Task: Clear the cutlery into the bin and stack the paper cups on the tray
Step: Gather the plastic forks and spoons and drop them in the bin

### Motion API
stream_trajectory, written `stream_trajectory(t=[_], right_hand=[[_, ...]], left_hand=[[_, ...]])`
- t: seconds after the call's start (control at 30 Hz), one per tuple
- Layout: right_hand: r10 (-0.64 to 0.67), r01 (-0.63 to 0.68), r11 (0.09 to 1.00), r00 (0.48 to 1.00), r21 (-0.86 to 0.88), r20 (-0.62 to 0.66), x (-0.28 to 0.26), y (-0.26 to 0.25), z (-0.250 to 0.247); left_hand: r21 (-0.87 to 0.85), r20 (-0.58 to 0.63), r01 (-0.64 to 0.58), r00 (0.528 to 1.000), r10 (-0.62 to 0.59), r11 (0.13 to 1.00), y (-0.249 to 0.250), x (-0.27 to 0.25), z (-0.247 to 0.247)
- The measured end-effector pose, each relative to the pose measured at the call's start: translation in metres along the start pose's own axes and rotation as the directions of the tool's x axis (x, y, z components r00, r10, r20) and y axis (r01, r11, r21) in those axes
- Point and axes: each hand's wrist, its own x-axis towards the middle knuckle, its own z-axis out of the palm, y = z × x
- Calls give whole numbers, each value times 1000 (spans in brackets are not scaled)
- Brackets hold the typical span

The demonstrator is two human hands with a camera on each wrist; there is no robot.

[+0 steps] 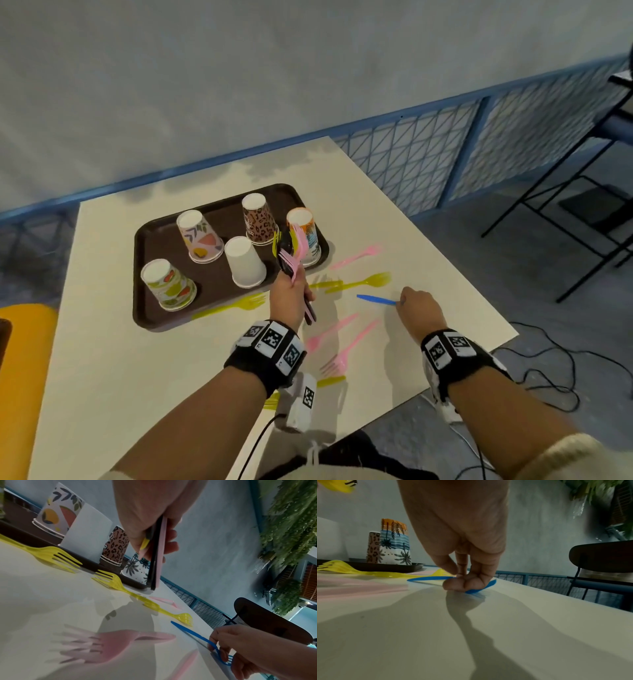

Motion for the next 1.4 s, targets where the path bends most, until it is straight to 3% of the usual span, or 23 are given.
stream_trajectory(t=[0.17,0.3,0.4,0.47,0.57,0.7,0.73,0.8,0.87,0.9,0.97,1.03,1.1,1.3,1.4], right_hand=[[53,-53,999,998,-10,-18,-5,9,-1],[141,-135,986,988,101,-58,-1,4,-1],[133,-122,985,988,125,-79,2,5,0],[151,-112,962,978,249,-144,1,7,0],[275,-120,858,928,500,-251,4,9,-2],[323,-61,764,898,643,-299,8,-3,-10],[293,-37,769,907,638,-302,8,-10,-13],[137,22,868,949,496,-283,6,-23,-18],[-76,94,958,994,270,-75,-4,-34,-23],[-173,159,975,981,155,82,-10,-39,-24],[-293,327,945,879,-29,376,-27,-45,-18],[-355,432,901,791,-43,499,-43,-44,-1],[-387,437,899,790,6,476,-53,-41,16],[-342,358,934,907,-21,244,-55,-38,31],[-305,315,949,934,-26,186,-52,-34,30]], left_hand=[[0,31,16,999,-16,1000,2,1,3],[-15,56,30,998,-30,999,3,-2,0],[-17,62,39,997,-38,999,1,-2,-3],[-18,71,51,996,-49,999,-1,0,-4],[-9,79,62,995,-61,998,-3,1,-7],[7,65,48,997,-49,999,-3,-1,-11],[8,60,40,997,-40,999,-2,-1,-12],[8,57,26,998,-26,1000,-2,-1,-15],[14,58,14,998,-15,1000,-3,0,-18],[19,59,10,998,-11,1000,-5,1,-19],[25,60,11,998,-12,1000,-6,2,-21],[22,64,18,998,-19,1000,-6,3,-21],[26,75,23,997,-25,999,-6,3,-20],[46,102,21,994,-26,999,-9,0,-20],[38,105,18,994,-22,999,-11,-3,-22]])
